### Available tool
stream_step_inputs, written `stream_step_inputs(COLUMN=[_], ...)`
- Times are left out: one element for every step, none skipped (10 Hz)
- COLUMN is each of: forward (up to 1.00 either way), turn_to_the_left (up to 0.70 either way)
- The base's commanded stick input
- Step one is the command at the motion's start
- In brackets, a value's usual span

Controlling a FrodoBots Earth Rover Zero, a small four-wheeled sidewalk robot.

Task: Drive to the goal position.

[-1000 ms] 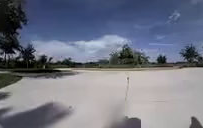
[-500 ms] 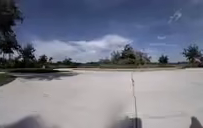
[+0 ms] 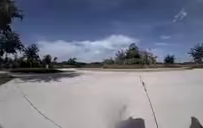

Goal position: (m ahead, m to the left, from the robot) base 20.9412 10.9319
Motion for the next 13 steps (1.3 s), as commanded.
stream_step_inputs(forward=[0.85,0.85,0.85,0.85,0.85,0.85,0.85,0.85,0.85,0.85,0.85,0.85,0.85], turn_to_the_left=[0.0,0.0,0.0,0.0,0.0,0.0,0.0,0.0,0.0,0.0,0.0,0.0,0.0])
